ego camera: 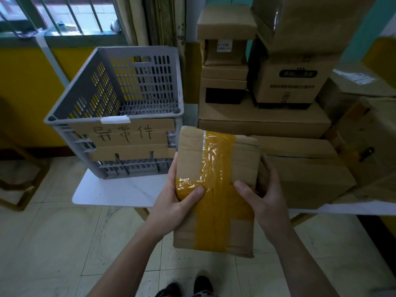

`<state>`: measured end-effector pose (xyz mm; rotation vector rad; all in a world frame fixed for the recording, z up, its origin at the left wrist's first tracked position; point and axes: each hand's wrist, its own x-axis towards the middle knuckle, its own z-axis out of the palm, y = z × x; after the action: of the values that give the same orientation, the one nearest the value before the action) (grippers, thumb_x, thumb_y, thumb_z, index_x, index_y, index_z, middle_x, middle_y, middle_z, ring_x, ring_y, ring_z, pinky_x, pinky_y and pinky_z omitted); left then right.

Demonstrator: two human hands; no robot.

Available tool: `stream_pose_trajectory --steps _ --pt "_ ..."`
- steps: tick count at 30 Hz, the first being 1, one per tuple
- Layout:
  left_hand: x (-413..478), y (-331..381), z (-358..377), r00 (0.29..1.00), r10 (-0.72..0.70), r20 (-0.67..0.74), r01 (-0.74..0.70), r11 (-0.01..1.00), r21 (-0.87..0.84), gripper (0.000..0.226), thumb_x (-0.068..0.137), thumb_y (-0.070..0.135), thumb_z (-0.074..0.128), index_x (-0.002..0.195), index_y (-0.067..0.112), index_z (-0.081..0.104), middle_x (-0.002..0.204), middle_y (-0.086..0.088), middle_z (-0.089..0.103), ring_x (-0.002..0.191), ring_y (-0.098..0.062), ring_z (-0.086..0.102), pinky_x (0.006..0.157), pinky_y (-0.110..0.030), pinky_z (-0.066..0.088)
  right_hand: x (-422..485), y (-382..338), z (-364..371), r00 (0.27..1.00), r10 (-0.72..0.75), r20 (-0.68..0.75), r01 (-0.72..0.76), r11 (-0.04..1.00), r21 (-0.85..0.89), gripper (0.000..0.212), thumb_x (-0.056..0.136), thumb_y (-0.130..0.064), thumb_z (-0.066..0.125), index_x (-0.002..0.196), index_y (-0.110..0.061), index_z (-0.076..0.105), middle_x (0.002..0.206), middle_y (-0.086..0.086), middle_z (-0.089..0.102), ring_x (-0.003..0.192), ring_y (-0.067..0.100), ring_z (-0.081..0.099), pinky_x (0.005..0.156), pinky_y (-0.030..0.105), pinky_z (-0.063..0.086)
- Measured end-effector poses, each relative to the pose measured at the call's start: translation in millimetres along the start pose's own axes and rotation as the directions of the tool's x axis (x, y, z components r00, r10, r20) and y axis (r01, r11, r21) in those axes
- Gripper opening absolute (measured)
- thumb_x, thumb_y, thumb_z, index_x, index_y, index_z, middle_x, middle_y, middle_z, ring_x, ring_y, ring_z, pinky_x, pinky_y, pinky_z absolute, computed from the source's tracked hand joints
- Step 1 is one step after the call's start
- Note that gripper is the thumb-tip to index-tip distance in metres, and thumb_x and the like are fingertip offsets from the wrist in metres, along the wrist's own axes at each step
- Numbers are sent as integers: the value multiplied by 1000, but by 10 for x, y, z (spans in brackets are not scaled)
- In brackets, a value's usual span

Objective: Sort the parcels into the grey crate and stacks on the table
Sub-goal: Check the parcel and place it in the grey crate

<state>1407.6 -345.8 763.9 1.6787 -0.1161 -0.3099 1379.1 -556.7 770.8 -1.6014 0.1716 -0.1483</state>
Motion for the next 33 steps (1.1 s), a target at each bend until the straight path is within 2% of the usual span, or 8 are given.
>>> stream_pose_trajectory --steps 4,11,14,18,21,24,28,33 --pt "-22 40 53 993 -85 -76 87 996 24 83 74 57 68 140 35 22 125 10 57 105 -9 64 79 -21 57 -1 20 -52 999 17 48 -15 999 -45 64 67 -39 79 123 -43 47 119 -15 63 104 -3 63 76 15 55" --pt "-19 78 63 990 -111 -82 112 994 6 54 75 50 66 118 34 37 111 7 62 88 3 68 67 -17 56 -14 16 -90 998 10 68 -7 999 -54 71 61 -50 81 123 -49 48 115 -29 63 106 -4 62 75 17 56" --pt "-7 48 31 989 -106 -99 103 994 -35 50 81 61 68 116 32 47 111 1 67 93 -7 70 78 -28 59 -58 -9 -52 990 55 133 -54 998 -12 86 60 -56 77 137 -50 40 116 -25 66 104 -3 65 75 18 56" --pt "-25 -17 -76 996 -88 12 89 980 -177 54 84 55 61 131 29 57 122 3 66 114 -20 64 96 -39 53 -91 -71 -64 984 107 146 -107 994 -3 72 80 -51 72 138 -53 31 100 -42 64 93 -14 64 69 11 54" --pt "-22 -64 -139 992 -83 96 98 981 -170 75 72 56 68 142 36 50 138 -5 54 123 -26 57 102 -47 50 -89 -111 -88 977 165 137 -168 986 14 65 66 -78 56 124 -63 32 96 -47 61 91 -21 60 72 7 52" --pt "-18 -56 -130 993 -79 88 92 982 -164 78 65 57 68 139 39 52 139 -2 47 124 -26 55 98 -40 51 -115 -129 -87 969 201 145 -213 975 66 73 56 -90 54 120 -59 34 93 -45 63 95 -16 62 69 6 50" --pt "2 -28 -128 992 -120 41 124 982 -145 83 62 64 64 140 40 47 137 0 48 119 -24 57 98 -44 52 -154 -64 -96 970 135 202 -147 988 48 116 40 -95 64 142 -54 27 121 -38 58 107 -15 59 84 15 54" --pt "31 8 -129 986 -163 -25 154 964 -217 86 68 58 68 147 38 40 134 -2 57 113 -26 64 89 -45 57 -182 -44 -154 939 16 344 0 999 -48 129 45 -86 73 151 -55 7 154 -25 31 130 -5 46 94 23 51"
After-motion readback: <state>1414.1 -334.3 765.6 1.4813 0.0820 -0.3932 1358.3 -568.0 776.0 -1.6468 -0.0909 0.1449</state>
